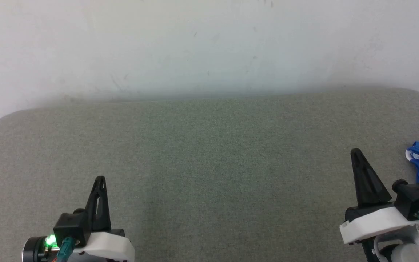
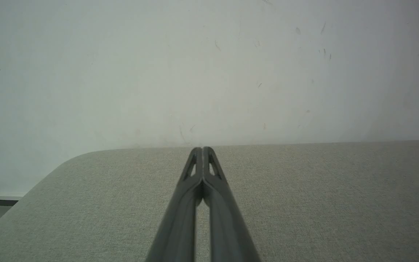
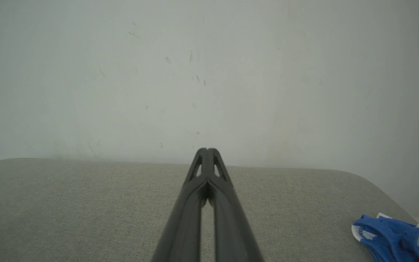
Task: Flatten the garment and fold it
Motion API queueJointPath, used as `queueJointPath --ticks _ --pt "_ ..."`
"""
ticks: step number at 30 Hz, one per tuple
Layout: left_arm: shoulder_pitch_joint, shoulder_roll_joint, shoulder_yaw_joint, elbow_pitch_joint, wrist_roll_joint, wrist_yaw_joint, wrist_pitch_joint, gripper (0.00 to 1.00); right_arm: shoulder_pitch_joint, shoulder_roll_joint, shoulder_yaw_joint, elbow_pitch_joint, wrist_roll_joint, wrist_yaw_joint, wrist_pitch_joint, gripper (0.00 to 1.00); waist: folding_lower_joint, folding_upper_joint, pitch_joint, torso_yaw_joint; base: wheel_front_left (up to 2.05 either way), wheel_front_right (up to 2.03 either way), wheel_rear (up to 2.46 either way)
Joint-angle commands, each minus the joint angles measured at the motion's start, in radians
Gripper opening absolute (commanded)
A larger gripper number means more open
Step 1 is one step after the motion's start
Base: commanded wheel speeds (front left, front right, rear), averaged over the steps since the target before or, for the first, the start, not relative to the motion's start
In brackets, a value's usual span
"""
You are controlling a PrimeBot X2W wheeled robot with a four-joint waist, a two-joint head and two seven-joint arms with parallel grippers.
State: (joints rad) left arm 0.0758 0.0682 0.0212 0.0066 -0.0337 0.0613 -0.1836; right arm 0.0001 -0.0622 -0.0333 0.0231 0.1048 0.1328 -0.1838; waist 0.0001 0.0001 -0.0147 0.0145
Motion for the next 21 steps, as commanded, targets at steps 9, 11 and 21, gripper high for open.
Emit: queueJointPath --ticks 9,11,21 --pt "-0.025 -0.004 -0.006 -0.003 0.012 -0.012 0.025 0.00 0.000 0.004 0.003 -0.007 -0.018 -0.001 0.025 0.00 0.0000 -0.0001 0.002 -0.002 0.00 0.00 0.00" --pt "-0.027 -0.004 -0.006 -0.003 0.012 -0.013 0.029 0.00 0.000 0.004 0.004 -0.008 -0.020 -0.001 0.029 0.00 0.0000 -0.0001 0.002 -0.002 0.00 0.00 0.00" --pt "-0.033 -0.006 -0.008 -0.003 0.015 -0.020 0.050 0.00 0.000 0.005 0.008 -0.010 -0.031 -0.001 0.050 0.00 -0.0001 -0.0001 0.004 -0.004 0.00 0.00 0.00"
